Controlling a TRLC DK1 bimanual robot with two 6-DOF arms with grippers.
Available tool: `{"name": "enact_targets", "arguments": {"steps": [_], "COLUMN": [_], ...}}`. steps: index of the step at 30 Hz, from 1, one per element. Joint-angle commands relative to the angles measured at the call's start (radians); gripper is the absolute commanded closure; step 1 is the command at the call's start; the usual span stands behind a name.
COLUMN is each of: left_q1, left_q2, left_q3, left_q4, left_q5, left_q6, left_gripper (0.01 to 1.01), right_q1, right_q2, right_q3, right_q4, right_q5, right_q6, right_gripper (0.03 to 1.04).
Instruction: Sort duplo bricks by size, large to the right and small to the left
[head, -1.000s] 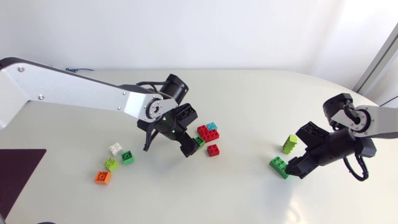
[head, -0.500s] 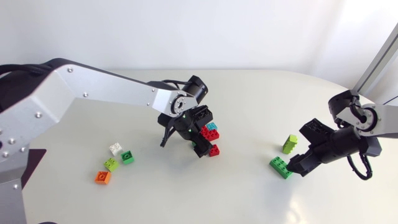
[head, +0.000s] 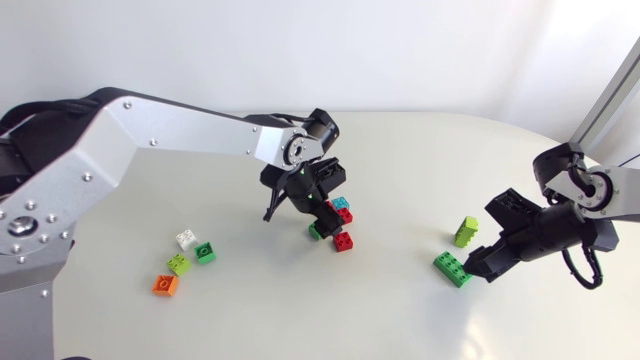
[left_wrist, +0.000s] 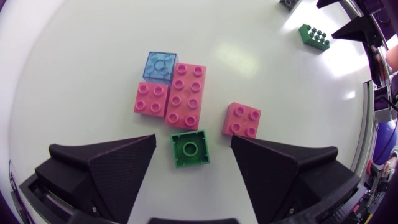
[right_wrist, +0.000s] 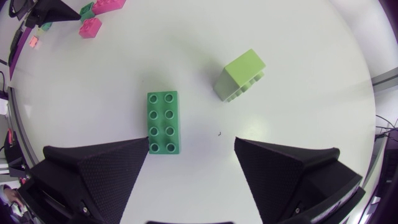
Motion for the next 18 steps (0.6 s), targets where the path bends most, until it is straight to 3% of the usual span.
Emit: {"name": "enact_targets", "arguments": {"steps": [1,9,15,18], "left_q1": [0.018,0.029,0.03,0.033], "left_q2": [0.045,0.088,0.104,0.114], "left_q3": [0.032,0.095,0.121,0.126], "left_q4": [-0.043,-0.159,-0.164,-0.164], "left_q5": [-0.005,-0.005,-0.005,-0.005], "left_q6": [-0.018,-0.011,-0.014,-0.016], "left_gripper": [0.267,0.269,0.282,0.505], "right_q1": [-0.011,-0.009,-0.011,-0.011], "right_q2": [-0.012,-0.018,-0.02,-0.018], "right_q3": [0.006,-0.003,-0.012,-0.014], "right_q4": [-0.01,-0.01,-0.008,-0.008], "right_q5": [-0.007,-0.009,-0.009,-0.009], "right_q6": [0.007,0.009,0.007,0.007], "right_gripper": [0.08,0.08,0.08,0.08]}}
